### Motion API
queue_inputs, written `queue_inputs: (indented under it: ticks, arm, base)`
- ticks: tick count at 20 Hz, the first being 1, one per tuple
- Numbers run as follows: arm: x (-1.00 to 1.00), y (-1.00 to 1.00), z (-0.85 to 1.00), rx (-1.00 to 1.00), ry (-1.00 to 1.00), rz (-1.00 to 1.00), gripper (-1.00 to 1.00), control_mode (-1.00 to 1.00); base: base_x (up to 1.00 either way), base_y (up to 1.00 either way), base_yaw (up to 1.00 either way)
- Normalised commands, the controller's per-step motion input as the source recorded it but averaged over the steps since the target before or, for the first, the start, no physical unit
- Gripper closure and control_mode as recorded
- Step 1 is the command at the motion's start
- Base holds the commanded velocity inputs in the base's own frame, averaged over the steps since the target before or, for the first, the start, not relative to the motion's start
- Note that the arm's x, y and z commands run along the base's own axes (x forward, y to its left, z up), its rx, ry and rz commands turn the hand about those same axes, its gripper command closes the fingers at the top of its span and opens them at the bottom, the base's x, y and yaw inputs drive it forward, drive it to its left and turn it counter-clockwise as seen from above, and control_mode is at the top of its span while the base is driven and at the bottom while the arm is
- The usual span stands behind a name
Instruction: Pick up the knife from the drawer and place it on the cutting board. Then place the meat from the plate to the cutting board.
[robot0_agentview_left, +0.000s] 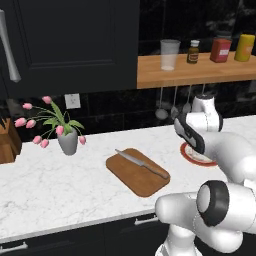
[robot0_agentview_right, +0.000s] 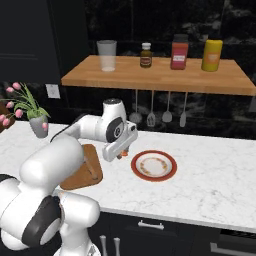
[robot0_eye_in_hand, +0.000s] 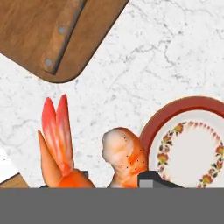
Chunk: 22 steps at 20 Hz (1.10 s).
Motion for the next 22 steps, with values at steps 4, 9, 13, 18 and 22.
queue_inputs:
  ticks: [4,9,13,18,22]
  arm:
    - [-0.28,1.0,0.09,0.0,0.0,0.06,1.0,-1.0]
    - [-0.04,1.0,0.0,0.0,0.0,0.01,1.0,-1.0]
    - [0.0,1.0,-0.02,0.03,0.0,0.0,1.0,-1.0]
    - [0.04,0.83,-0.29,0.07,0.0,0.0,1.0,-1.0]
    - [0.09,0.57,-0.49,0.08,0.0,-0.01,1.0,-1.0]
  base:
    - [0.0,0.0,0.0]
    - [0.0,0.0,0.0]
    - [0.0,0.0,0.0]
    - [0.0,0.0,0.0]
    - [0.0,0.0,0.0]
